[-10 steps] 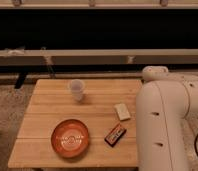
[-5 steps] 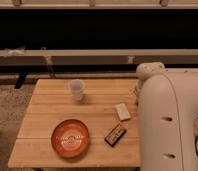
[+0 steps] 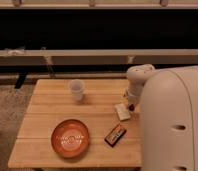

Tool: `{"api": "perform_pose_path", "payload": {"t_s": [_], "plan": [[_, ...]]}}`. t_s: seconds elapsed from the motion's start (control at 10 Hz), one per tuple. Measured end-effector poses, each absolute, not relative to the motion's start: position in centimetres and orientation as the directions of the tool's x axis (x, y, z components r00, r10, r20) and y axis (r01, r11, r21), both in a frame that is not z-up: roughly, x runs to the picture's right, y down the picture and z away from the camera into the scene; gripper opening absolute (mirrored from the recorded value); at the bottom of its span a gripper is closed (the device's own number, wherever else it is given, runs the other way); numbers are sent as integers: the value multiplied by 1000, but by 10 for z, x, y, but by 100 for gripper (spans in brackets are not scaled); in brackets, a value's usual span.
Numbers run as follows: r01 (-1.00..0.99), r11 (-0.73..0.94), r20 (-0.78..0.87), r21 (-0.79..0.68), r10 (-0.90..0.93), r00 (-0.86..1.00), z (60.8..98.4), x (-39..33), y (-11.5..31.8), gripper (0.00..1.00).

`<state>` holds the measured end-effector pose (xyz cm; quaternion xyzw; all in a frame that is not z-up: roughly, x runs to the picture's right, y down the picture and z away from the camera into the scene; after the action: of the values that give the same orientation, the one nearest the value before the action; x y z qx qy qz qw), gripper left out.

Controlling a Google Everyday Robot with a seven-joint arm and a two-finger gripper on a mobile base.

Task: Place the eraser on the white sponge

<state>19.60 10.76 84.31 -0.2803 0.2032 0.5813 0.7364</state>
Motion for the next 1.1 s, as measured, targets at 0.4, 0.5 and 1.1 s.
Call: {"api": "perform_pose_path", "payload": {"t_s": [0.4, 0.5, 1.1], "plan": [[-959, 153, -635, -237, 723, 272, 831, 177, 128, 0], [-955, 154, -636, -253, 717, 284, 832, 169, 132, 0], [-954, 162, -648, -251, 704, 290, 850, 158, 142, 21]]}}
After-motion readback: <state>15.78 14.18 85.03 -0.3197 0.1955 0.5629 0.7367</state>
